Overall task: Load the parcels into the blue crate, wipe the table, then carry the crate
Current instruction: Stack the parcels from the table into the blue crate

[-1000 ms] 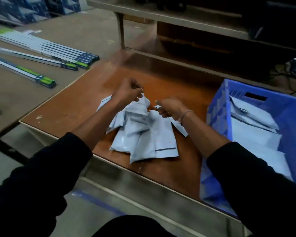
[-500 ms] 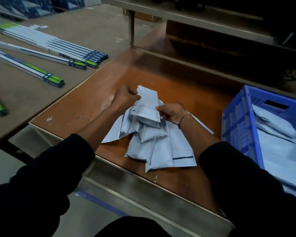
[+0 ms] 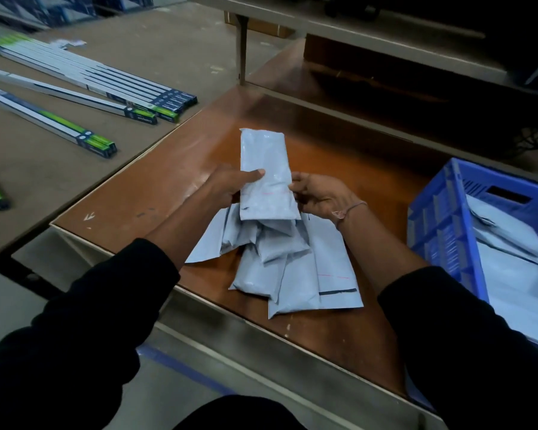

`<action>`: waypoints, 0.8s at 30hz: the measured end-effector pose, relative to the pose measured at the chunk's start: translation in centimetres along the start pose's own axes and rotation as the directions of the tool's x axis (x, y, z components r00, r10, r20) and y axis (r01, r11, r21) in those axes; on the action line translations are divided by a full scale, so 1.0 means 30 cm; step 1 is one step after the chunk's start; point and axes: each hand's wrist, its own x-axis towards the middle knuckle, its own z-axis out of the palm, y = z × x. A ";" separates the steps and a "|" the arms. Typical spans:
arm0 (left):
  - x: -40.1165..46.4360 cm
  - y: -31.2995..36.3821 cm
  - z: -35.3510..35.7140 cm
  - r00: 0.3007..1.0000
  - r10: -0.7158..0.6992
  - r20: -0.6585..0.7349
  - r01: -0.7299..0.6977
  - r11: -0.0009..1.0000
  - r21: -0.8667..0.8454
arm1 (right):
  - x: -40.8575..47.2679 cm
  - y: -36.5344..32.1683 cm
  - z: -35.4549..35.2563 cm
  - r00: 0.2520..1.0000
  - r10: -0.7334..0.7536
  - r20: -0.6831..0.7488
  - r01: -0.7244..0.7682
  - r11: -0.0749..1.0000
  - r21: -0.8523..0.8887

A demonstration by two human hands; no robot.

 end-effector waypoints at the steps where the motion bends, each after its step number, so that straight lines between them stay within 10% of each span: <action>1: -0.002 0.008 -0.007 1.000 0.003 -0.012 -0.003 1.000 -0.018 | 0.011 0.001 -0.002 0.999 -0.023 -0.039 0.021 0.998 -0.063; 6: 0.012 0.015 -0.116 0.983 0.072 -0.167 -0.051 0.990 0.131 | 0.086 0.051 -0.033 0.904 -0.137 -0.405 0.022 0.961 -0.277; 18: -0.043 -0.024 -0.174 0.994 0.101 -0.047 -0.088 0.973 0.213 | 0.304 0.150 -0.108 0.931 -0.082 -0.357 0.017 0.983 -0.180; 24: -0.052 -0.007 -0.061 0.997 0.069 0.022 -0.072 0.987 0.146 | -0.056 -0.027 -0.105 0.930 -0.177 -0.322 0.176 0.984 -0.031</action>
